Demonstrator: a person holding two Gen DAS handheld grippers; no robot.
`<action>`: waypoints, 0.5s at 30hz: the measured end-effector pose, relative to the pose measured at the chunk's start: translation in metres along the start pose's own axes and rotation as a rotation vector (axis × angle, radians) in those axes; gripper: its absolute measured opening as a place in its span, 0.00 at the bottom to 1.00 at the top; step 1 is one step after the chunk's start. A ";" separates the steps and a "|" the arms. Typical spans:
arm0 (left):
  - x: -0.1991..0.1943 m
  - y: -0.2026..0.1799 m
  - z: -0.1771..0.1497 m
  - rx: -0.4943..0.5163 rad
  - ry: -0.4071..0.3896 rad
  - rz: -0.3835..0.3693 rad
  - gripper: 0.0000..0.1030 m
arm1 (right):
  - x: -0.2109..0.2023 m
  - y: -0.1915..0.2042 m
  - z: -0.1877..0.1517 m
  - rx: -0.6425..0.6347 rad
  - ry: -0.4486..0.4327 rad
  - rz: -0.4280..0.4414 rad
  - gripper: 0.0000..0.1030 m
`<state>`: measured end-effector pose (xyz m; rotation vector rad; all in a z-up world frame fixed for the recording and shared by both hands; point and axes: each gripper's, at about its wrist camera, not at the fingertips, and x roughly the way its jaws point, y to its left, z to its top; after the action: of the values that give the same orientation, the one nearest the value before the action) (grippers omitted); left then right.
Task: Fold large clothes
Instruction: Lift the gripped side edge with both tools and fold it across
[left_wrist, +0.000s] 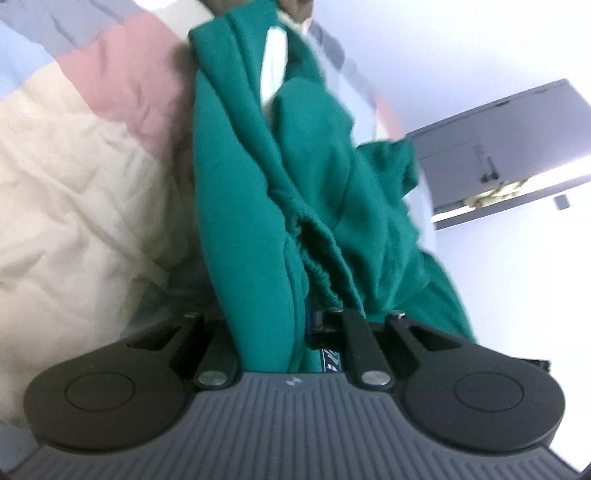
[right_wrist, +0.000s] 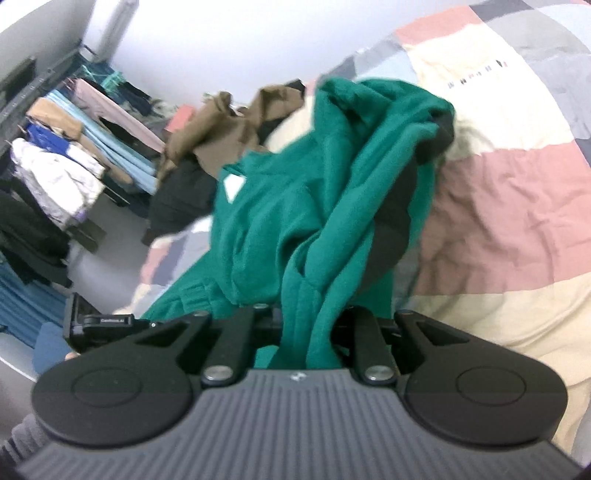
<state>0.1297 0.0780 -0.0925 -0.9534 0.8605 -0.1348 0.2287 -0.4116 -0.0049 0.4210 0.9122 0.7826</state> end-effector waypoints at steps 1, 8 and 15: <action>-0.006 -0.002 -0.001 0.005 -0.004 -0.008 0.12 | -0.004 0.005 -0.002 -0.002 -0.004 0.015 0.15; -0.043 -0.016 -0.014 0.021 -0.032 -0.051 0.12 | -0.031 0.037 -0.024 -0.028 -0.037 0.079 0.15; -0.099 -0.026 -0.041 0.049 -0.061 -0.109 0.11 | -0.066 0.066 -0.045 -0.058 -0.075 0.117 0.15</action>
<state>0.0415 0.0813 -0.0266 -0.9544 0.7462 -0.2181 0.1391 -0.4179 0.0465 0.4522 0.7986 0.8924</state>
